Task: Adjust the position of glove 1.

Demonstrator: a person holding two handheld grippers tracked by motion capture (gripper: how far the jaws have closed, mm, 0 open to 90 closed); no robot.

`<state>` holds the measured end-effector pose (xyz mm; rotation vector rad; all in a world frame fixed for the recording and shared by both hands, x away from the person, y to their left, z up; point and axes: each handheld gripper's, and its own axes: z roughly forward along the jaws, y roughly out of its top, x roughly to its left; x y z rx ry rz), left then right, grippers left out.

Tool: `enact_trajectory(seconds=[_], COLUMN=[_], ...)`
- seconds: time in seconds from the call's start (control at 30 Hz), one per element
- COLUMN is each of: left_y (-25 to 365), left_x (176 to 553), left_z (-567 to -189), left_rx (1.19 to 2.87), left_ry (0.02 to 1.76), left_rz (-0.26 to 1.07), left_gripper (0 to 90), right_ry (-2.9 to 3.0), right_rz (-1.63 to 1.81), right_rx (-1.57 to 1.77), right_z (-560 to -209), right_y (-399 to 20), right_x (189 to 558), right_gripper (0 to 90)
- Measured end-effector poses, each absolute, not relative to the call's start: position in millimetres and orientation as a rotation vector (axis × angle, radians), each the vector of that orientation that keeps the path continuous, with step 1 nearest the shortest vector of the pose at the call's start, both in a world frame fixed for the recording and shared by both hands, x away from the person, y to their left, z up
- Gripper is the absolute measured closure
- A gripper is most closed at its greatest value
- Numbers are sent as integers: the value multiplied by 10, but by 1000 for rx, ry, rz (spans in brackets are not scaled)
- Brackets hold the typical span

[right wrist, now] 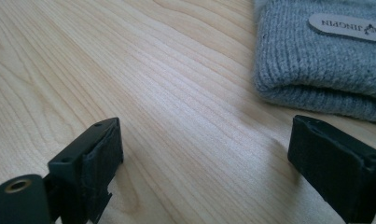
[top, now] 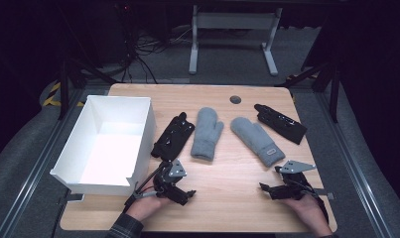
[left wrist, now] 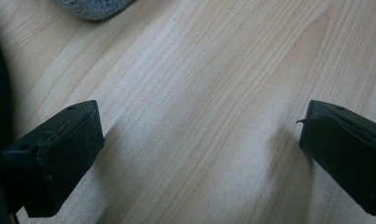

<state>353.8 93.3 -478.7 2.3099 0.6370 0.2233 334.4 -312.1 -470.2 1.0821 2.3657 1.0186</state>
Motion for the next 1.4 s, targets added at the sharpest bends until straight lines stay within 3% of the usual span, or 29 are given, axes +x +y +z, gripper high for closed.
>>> enact_trajectory(seconds=[0.13, 0.27, 0.5, 0.53, 0.57, 0.73, 1.4], left_y=[916, 907, 904, 904, 903, 893, 890], left_x=[3555, 3562, 3562, 3562, 3566, 3567, 3575], left_z=[-4782, -4784, -4783, -4783, -4783, -4783, -4783], left_rx=[2313, 2308, 2309, 2309, 2309, 2305, 2306], left_ry=[644, 657, 659, 659, 658, 671, 665], left_rz=[226, 233, 234, 234, 235, 239, 234], left_gripper=[0, 0, 0, 0, 0, 0, 0], right_ry=[2367, 2381, 2363, 2363, 2358, 2365, 2303], right_rz=[1014, 1007, 1028, 1028, 1053, 1080, 1072], right_rx=[1073, 1103, 1077, 1077, 1084, 1107, 1119], right_z=[-4703, -4645, -4426, -4426, -4372, -4311, -4210], right_y=[-3127, -3167, -3201, -3201, -3243, -3303, -3331], right_x=[3331, 3325, 3333, 3333, 3377, 3517, 4065], right_gripper=[127, 240, 576, 576, 709, 886, 899])
